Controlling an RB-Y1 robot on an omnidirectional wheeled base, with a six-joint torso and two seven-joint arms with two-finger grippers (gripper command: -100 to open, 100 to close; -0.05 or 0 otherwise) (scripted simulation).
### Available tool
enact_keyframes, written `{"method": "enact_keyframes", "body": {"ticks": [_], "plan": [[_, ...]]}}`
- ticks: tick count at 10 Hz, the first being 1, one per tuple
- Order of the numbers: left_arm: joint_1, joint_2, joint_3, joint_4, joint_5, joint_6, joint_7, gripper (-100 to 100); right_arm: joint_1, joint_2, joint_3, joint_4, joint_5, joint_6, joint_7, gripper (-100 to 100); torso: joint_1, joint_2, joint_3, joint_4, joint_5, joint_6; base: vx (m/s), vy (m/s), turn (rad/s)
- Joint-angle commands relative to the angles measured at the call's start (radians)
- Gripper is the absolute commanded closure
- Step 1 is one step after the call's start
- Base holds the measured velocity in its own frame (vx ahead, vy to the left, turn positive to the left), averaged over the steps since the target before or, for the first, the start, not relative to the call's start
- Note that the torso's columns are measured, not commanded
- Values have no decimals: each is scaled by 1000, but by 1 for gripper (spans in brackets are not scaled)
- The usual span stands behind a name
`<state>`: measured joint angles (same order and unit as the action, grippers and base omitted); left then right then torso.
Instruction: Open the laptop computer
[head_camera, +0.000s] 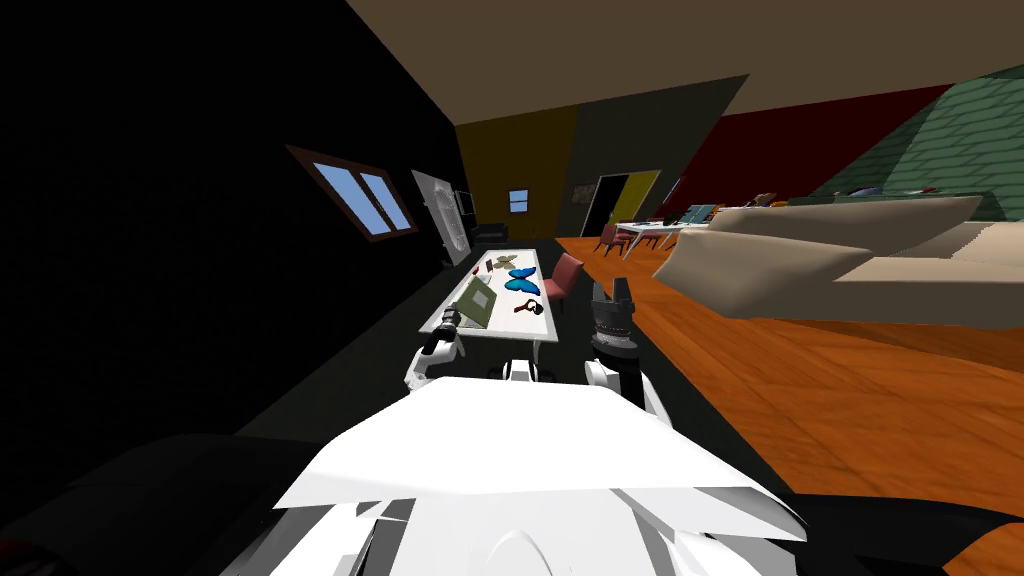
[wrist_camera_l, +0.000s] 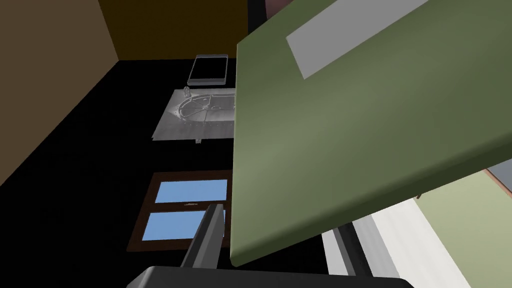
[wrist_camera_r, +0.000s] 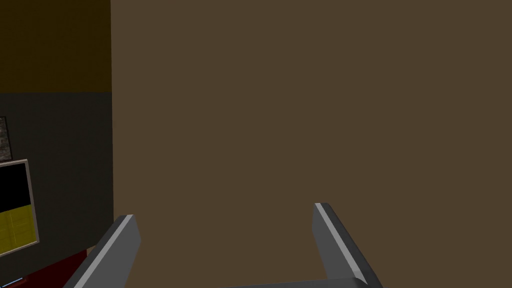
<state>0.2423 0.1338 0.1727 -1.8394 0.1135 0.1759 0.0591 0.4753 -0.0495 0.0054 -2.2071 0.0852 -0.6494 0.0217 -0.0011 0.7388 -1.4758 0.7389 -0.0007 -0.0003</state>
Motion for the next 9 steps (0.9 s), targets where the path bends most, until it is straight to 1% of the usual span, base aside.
{"method": "enact_keyframes", "body": {"ticks": [1,3,4,5,6,7,8,9], "plan": [[-41,14,33,65,62,9,59,100,0,0,0,0,0,0,0,0,0,0,0,0,0,0,-60,55,-97],[-68,28,58,113,111,16,104,100,0,0,0,0,0,0,0,0,-1,0,0,1,-1,1,-53,53,-119],[-59,24,49,102,95,14,87,100,0,0,0,0,0,0,0,0,0,0,0,1,-1,0,-17,28,-20],[-95,62,101,155,72,-20,142,100,0,0,0,0,0,0,0,0,-2,0,0,1,-1,0,-104,35,-331],[-95,62,104,181,72,-20,165,100,0,0,0,0,0,0,0,0,-1,5,2,3,-2,1,-118,40,-297],[-95,62,104,214,72,-20,166,100,0,0,0,0,0,0,0,0,-1,5,3,2,-1,0,-59,22,-89],[-132,99,153,243,47,-56,210,100,0,0,0,0,0,0,0,0,-1,2,1,0,0,-2,-130,40,-339],[-132,99,156,279,47,-56,229,100,0,0,0,0,0,0,0,0,1,3,2,1,-1,1,-119,49,-324]]}}
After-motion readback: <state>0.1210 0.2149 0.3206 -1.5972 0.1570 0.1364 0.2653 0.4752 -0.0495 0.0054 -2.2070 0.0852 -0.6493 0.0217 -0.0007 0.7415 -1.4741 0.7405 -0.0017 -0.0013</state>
